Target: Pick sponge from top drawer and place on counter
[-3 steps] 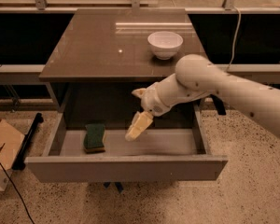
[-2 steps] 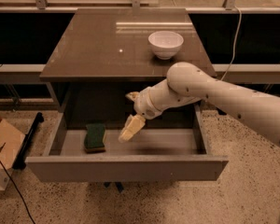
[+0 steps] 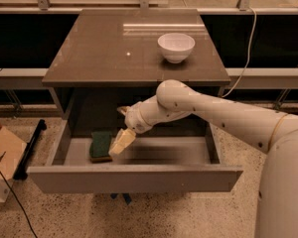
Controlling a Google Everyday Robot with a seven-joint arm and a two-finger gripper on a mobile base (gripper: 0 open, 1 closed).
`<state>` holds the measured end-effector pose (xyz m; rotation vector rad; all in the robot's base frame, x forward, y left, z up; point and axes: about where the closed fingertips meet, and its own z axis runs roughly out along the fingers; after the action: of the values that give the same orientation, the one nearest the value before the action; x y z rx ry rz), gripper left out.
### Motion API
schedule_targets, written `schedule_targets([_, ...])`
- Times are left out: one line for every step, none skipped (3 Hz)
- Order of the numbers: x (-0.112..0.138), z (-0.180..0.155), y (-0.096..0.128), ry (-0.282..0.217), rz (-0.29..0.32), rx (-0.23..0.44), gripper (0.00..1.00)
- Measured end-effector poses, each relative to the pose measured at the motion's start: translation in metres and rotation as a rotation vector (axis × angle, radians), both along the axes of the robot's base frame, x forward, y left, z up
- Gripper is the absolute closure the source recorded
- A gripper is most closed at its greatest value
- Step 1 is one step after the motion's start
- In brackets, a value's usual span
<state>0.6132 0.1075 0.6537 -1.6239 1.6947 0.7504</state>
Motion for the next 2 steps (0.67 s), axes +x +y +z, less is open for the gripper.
schedule_targets([-0.004,-0.021,0.025,0.039,0.035,0.019,0.0])
schedule_targets([-0.011,-0.039,0.044,0.08,0.065,0.026,0.0])
